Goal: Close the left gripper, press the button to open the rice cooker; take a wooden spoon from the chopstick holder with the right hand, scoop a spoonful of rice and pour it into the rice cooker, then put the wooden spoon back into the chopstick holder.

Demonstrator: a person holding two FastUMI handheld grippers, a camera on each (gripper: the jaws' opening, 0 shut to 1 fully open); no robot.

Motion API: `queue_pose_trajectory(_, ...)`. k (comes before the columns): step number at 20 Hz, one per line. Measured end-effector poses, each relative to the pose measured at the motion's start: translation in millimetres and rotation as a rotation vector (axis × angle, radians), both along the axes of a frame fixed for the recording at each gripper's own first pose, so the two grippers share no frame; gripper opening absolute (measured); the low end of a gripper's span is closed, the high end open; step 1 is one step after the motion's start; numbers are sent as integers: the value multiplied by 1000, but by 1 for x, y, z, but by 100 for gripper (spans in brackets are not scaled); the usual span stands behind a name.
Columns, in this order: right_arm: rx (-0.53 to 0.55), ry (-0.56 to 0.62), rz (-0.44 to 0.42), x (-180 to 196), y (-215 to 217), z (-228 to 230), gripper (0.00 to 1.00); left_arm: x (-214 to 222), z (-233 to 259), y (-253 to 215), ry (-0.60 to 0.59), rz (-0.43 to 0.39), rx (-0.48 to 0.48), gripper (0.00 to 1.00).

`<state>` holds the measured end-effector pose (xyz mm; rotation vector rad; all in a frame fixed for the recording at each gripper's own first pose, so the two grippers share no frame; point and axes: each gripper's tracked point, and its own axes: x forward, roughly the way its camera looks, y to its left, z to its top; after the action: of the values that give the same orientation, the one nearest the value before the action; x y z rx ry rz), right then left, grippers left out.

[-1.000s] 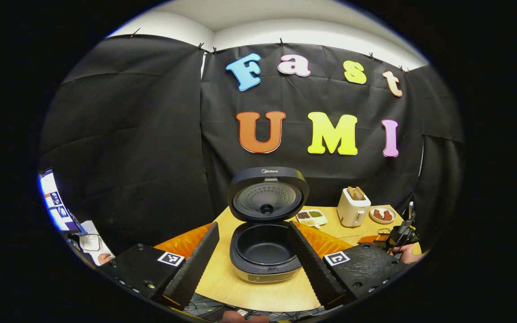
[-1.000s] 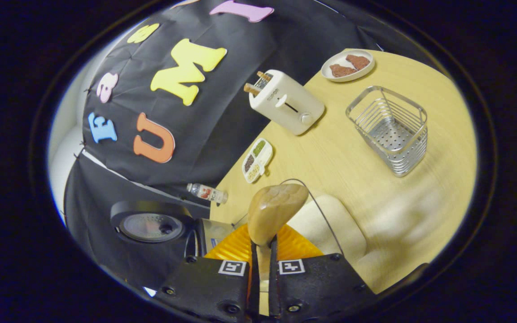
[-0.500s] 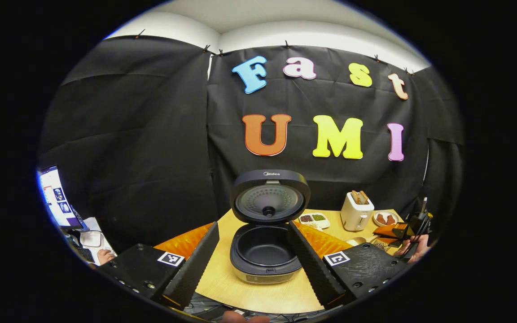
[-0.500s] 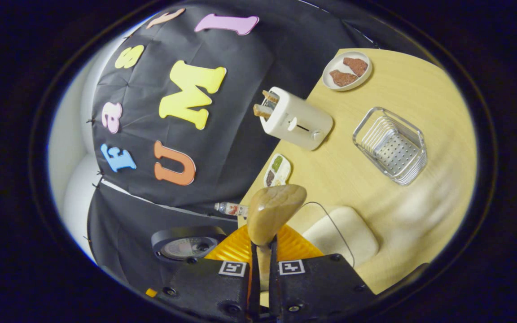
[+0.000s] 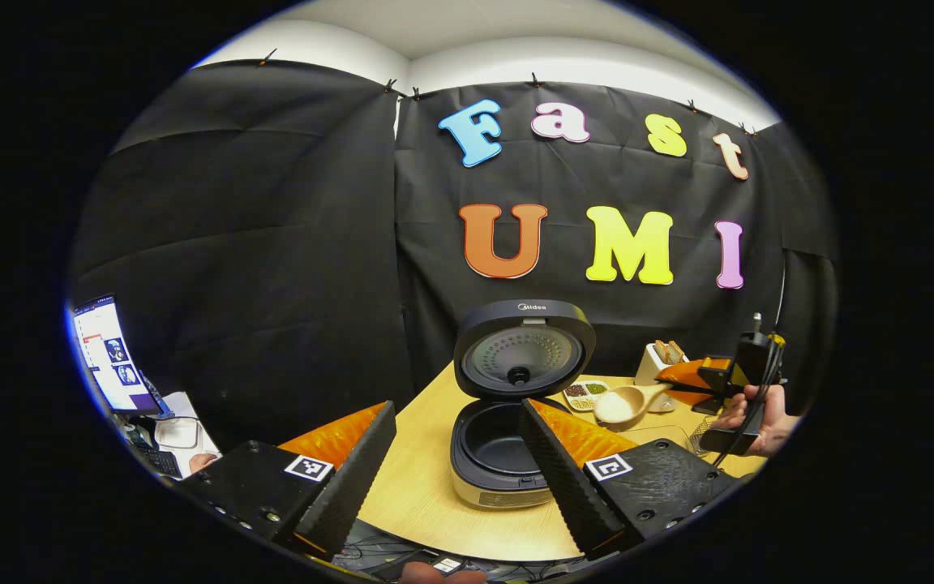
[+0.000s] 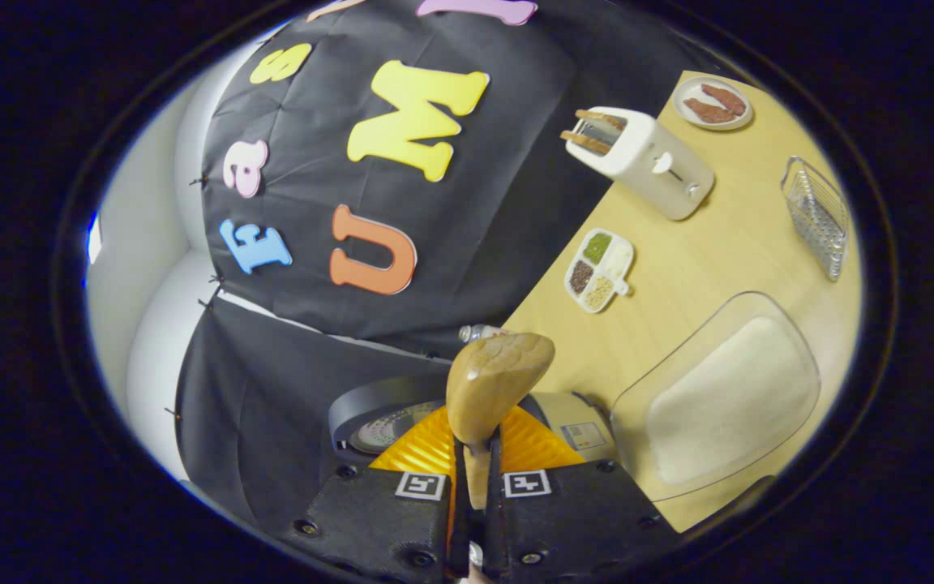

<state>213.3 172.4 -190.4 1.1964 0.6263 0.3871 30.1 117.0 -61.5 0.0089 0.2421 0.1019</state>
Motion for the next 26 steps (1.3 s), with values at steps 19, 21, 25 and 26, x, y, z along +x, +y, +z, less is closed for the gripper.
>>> queue_pose_trajectory(19, -655, -168, 145, 19, 106, -44, 13, -16, -19, 55, 26, 50, -40, 98)
queue_pose_trajectory(21, -733, -214, 157, 17, 109, -41, 13, -16, -18, 56, 22, 57, -45, 98)
queue_pose_trajectory(25, -876, -338, 200, 14, 122, -25, 13, -17, -20, 60, 16, 65, -58, 98)
queue_pose_trajectory(26, -909, -377, 213, 13, 126, -20, 13, -18, -20, 60, 16, 65, -63, 97)
